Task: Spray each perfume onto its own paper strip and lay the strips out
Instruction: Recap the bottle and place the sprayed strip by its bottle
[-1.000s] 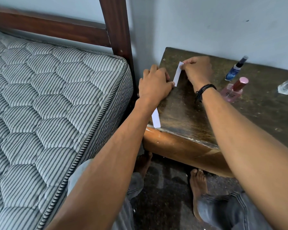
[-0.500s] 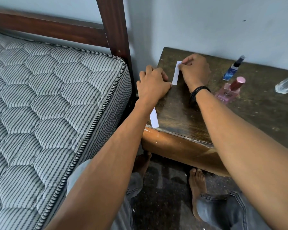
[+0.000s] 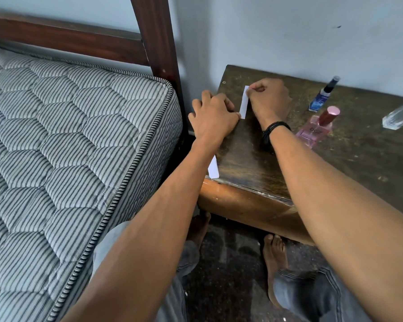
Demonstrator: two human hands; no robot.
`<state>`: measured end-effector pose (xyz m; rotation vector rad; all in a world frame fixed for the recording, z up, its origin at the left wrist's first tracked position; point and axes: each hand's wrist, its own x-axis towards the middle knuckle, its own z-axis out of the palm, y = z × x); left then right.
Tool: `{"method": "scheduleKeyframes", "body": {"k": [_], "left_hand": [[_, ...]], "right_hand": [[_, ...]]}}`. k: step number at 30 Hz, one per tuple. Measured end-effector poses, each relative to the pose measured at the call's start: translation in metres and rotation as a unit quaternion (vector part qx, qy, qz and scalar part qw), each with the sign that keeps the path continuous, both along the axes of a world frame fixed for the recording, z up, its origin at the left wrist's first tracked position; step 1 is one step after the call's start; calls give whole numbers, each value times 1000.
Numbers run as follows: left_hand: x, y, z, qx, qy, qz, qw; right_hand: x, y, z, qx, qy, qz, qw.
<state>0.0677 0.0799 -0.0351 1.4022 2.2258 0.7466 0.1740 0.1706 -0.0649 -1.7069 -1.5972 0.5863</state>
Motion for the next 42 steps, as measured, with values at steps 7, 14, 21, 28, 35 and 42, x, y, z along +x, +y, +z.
{"method": "scheduleKeyframes", "body": {"k": [7,14,21,28,35,42], "left_hand": [[-1,2,2,-1,-9,5,1000],[-5,2,2,4,-27,7,1000],[-9,4,3,4,-55,15,998],[-12,3,2,16,-94,31,995],[-6,-2,4,6,-23,-4,1000],[-10,-3,4,7,-17,-24,1000]], "right_hand": [[0,-1,2,-2,-9,-7,1000],[-1,-3,3,-6,-6,-2,1000],[-1,-3,4,-6,27,-13,1000],[-1,-3,7,-3,73,-34,997],[0,-14,10,13,107,-23,994],[1,-31,12,11,151,-12,988]]}}
